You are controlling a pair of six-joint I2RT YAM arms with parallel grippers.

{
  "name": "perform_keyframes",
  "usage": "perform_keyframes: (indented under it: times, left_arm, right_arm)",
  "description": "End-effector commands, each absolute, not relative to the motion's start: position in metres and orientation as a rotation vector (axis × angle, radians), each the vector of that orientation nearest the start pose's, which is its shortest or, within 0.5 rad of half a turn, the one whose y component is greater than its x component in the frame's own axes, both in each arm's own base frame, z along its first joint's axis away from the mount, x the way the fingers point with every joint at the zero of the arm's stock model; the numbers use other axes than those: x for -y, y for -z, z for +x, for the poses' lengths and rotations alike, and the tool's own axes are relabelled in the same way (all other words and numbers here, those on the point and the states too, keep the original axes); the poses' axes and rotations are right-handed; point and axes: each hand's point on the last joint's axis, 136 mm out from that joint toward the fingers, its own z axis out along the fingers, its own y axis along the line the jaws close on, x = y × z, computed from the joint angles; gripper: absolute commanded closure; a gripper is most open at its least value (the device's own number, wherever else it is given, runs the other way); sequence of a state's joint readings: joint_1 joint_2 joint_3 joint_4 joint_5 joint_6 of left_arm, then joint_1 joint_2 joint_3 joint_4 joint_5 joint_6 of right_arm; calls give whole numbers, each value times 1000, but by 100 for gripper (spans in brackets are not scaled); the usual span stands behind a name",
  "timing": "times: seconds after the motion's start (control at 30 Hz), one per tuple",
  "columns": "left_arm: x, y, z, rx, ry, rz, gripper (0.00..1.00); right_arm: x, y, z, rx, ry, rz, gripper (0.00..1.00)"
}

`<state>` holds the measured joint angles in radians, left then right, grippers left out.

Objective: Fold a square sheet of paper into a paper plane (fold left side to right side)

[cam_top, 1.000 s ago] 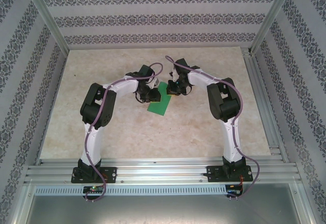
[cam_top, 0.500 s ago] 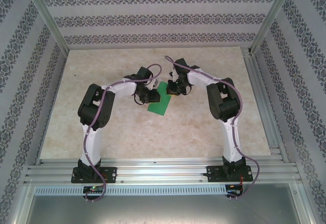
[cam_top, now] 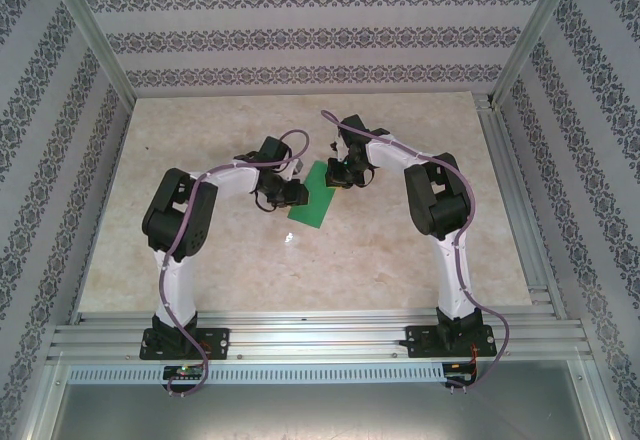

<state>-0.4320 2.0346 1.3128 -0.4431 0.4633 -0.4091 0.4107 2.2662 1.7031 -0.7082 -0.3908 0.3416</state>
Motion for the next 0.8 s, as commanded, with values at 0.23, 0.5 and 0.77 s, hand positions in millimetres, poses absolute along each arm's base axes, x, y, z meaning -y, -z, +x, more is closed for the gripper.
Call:
perform_keyframes:
  times: [0.23, 0.5, 0.77]
  left_arm:
    - [230, -4, 341, -2947, 801, 114, 73]
    - [223, -6, 323, -2949, 819, 115, 73]
    - [207, -38, 319, -2881, 850, 83, 72]
  right_arm:
    - [-236, 18, 422, -3017, -531, -167, 89]
    - [-236, 19, 422, -3016, -531, -168, 89]
    - [-237, 18, 421, -3017, -538, -175, 89]
